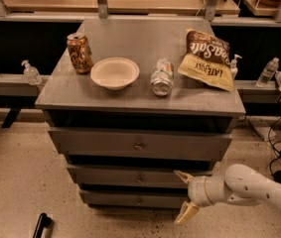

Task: Open middle drawer

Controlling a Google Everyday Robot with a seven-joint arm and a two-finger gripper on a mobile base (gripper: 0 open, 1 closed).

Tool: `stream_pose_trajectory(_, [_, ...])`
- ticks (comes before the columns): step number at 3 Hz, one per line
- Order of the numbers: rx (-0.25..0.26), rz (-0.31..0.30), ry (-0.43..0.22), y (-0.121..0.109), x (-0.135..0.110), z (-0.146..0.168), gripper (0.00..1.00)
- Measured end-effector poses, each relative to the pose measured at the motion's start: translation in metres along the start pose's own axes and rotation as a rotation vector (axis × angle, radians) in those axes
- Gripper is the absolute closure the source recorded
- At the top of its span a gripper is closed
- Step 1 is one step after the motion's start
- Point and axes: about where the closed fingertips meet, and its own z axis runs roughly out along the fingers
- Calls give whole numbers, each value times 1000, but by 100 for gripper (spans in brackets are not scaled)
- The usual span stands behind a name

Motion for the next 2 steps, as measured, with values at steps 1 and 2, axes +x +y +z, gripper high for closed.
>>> stream_pose_trajectory(1, [0,-16,-17,-1,6,8,0])
stream_pose_trajectory(2, [47,-49,-84,-7,8,16,0])
